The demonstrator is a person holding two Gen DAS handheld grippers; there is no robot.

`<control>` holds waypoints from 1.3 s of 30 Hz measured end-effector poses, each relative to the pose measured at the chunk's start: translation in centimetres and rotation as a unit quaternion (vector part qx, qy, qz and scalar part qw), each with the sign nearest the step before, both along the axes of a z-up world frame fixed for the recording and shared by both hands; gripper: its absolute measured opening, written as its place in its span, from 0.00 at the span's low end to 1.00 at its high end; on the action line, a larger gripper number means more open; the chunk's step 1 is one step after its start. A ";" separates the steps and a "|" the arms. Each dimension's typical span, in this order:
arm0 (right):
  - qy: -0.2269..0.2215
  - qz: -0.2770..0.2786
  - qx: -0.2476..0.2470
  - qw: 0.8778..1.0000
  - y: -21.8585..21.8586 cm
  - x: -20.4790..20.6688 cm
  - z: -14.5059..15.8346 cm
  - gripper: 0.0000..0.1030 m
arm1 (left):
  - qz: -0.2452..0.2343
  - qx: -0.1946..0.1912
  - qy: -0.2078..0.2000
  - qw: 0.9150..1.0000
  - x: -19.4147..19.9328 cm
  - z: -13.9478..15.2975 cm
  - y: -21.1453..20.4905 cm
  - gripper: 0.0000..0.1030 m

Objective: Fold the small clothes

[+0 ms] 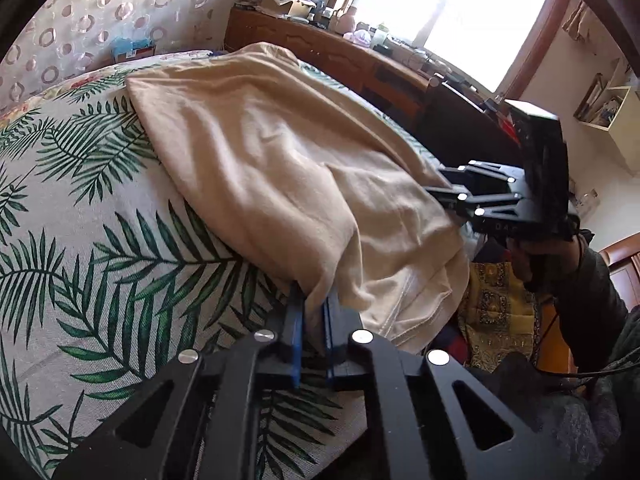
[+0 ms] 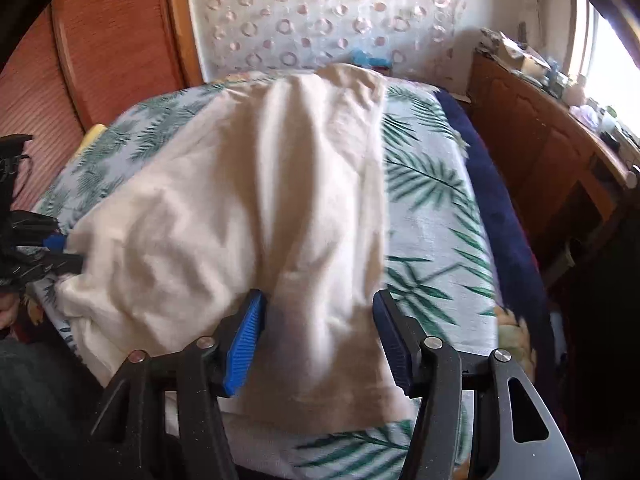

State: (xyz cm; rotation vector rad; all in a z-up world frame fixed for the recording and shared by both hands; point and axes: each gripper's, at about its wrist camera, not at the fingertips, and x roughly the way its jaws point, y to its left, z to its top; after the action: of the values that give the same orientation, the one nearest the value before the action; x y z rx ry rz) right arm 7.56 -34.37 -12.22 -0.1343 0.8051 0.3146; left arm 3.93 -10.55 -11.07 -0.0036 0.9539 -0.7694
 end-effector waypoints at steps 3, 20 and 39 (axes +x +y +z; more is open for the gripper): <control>0.012 0.028 0.024 0.999 0.3 0.1 0.1 0.21 | 0.006 -0.030 -0.015 0.999 0.2 1.6 0.5 0.06; -0.102 0.028 0.061 0.993 -1.2 6.4 9.7 0.10 | 0.072 -0.074 -0.096 0.990 10.4 9.0 3.1 0.06; -0.101 -0.010 0.016 0.995 2.5 17.7 9.3 0.41 | 0.109 -0.004 -0.085 0.990 19.3 5.3 5.2 0.66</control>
State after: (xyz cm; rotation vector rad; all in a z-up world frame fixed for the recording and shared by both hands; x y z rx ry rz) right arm 25.28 -31.89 -2.94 -0.1264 0.6010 0.2892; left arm 23.20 -5.32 -5.80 -0.0473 0.7737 -0.5615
